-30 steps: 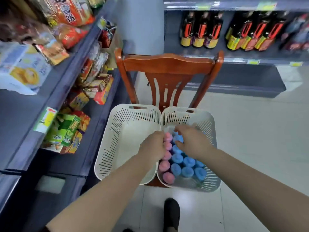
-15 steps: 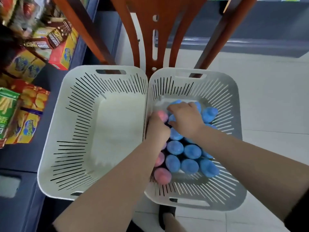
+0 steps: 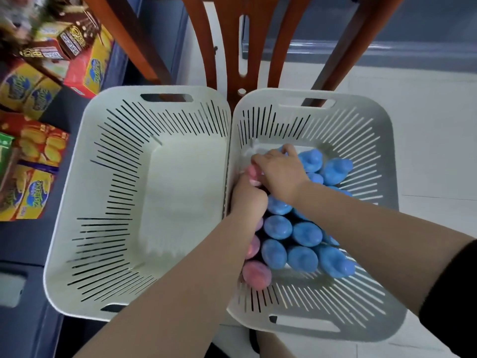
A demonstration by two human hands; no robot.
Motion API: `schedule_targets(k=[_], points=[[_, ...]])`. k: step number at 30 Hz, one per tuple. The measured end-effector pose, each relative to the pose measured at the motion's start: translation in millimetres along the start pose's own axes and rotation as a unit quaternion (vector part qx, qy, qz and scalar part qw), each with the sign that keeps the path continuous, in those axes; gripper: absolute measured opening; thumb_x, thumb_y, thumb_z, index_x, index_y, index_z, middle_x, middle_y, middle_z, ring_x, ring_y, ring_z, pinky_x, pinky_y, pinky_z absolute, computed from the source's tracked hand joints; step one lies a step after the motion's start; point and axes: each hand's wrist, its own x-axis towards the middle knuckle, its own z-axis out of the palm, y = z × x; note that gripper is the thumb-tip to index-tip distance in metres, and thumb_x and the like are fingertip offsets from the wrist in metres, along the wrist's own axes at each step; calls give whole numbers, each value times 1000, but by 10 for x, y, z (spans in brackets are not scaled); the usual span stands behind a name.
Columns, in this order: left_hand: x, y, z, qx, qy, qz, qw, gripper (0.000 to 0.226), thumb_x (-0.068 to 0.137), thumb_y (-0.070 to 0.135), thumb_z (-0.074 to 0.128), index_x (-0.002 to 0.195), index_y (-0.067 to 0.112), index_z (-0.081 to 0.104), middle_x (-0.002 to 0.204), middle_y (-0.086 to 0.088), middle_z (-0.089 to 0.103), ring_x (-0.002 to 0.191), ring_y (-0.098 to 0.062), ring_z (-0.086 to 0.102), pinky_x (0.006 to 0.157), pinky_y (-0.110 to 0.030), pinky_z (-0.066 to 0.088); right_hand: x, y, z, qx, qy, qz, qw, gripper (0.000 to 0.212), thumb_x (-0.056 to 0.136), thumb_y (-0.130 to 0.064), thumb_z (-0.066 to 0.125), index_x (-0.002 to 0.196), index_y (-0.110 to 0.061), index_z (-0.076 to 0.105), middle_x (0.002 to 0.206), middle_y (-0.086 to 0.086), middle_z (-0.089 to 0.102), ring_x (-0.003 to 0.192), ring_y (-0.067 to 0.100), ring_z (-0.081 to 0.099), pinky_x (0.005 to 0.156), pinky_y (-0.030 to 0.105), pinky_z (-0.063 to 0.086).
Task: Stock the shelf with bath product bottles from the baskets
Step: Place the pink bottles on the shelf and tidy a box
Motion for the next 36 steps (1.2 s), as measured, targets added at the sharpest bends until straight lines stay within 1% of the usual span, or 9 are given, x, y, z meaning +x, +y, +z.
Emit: schedule_targets(k=[2, 5, 7, 13, 16, 22, 26, 29, 36], points=[[-78, 31, -67, 2, -14, -5, 1000, 22, 97, 6, 37, 95, 10, 58, 75, 3, 52, 62, -6, 44, 44, -3, 33, -45, 15, -56, 1, 22, -11, 1000, 10, 91, -27, 49, 95, -19, 53, 90, 1, 62, 94, 23, 54, 86, 32, 19], [-238, 82, -240, -87, -29, 8, 996, 33, 93, 5, 41, 125, 10, 50, 110, -2, 58, 94, -11, 52, 72, -12, 33, -102, -17, -268, 34, 61, -17, 997, 22, 92, -25, 51, 109, -14, 56, 104, 3, 65, 100, 24, 57, 90, 32, 23], [-382, 134, -395, -128, -33, 27, 991, 37, 92, 5, 45, 129, 12, 47, 110, 2, 52, 99, -9, 46, 77, -14, 28, -142, -71, -488, 72, 73, -19, 995, 24, 92, -22, 53, 114, -11, 56, 106, 6, 65, 99, 27, 59, 93, 31, 27], [-860, 360, -1062, -217, -50, 75, 972, 29, 81, 13, 60, 90, 38, 47, 85, 18, 54, 79, -5, 54, 75, -23, 43, -379, -415, -1461, 178, 67, 11, 982, 31, 94, -26, 51, 123, -14, 50, 118, 5, 58, 104, 27, 57, 87, 43, 45], [-1109, 458, -1460, -225, -35, 111, 968, 42, 83, 0, 55, 101, 37, 47, 95, 19, 54, 93, -9, 54, 87, -24, 43, -499, -669, -2014, 206, 94, -1, 974, 26, 93, -24, 53, 116, -14, 54, 110, 3, 60, 100, 24, 58, 87, 41, 45], [-1721, 605, -2418, -228, 23, 204, 952, 39, 80, -5, 65, 107, 22, 53, 93, 12, 59, 90, -15, 58, 90, -35, 49, -706, -1381, -3088, 244, 139, -68, 957, 18, 93, -19, 53, 108, -10, 58, 97, 0, 58, 90, 17, 52, 84, 37, 42], [-2213, 568, -3131, -199, 47, 261, 943, 39, 81, -1, 67, 109, 21, 53, 93, 5, 60, 80, -7, 61, 73, -18, 49, -886, -1982, -3759, 272, 174, -117, 939, 16, 92, -14, 55, 104, -5, 60, 94, 3, 61, 90, 19, 55, 81, 30, 40], [-2664, 463, -3605, -186, 83, 297, 933, 36, 81, 5, 68, 104, 29, 54, 93, 5, 63, 79, 2, 63, 78, -16, 50, -1045, -2493, -4152, 304, 171, -144, 926, 15, 91, -11, 57, 104, -7, 61, 92, -5, 60, 91, 14, 57, 84, 23, 42], [-3797, 39, -4469, -205, 149, 318, 914, 31, 84, 11, 68, 106, 31, 56, 103, -4, 67, 84, -8, 65, 79, -16, 51, -1420, -3754, -4747, 368, 143, -237, 888, 14, 92, -11, 55, 102, -20, 58, 89, -10, 60, 90, 11, 59, 86, 34, 49]])
